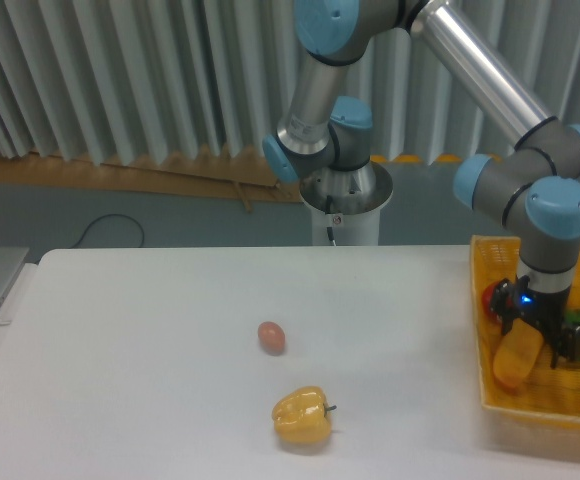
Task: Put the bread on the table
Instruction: 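Lower the gripper onto the orange loaf and close on it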
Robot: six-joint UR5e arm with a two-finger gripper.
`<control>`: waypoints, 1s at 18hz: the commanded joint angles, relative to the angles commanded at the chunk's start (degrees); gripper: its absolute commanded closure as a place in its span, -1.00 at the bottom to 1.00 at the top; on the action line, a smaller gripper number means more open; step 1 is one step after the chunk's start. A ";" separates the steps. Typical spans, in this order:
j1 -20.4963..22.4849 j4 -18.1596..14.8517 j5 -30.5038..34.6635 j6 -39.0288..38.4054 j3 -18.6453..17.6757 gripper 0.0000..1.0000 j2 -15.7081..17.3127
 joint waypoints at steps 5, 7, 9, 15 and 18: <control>0.53 -1.24 0.00 1.59 -4.30 -1.00 0.79; 0.44 -1.23 -0.17 2.38 -4.75 -1.00 0.79; 0.79 -1.15 -0.17 3.26 -4.84 -1.00 0.79; 1.23 -1.50 0.09 4.67 -4.31 -0.18 0.88; 1.41 -2.20 -0.08 4.67 -3.87 -0.04 1.66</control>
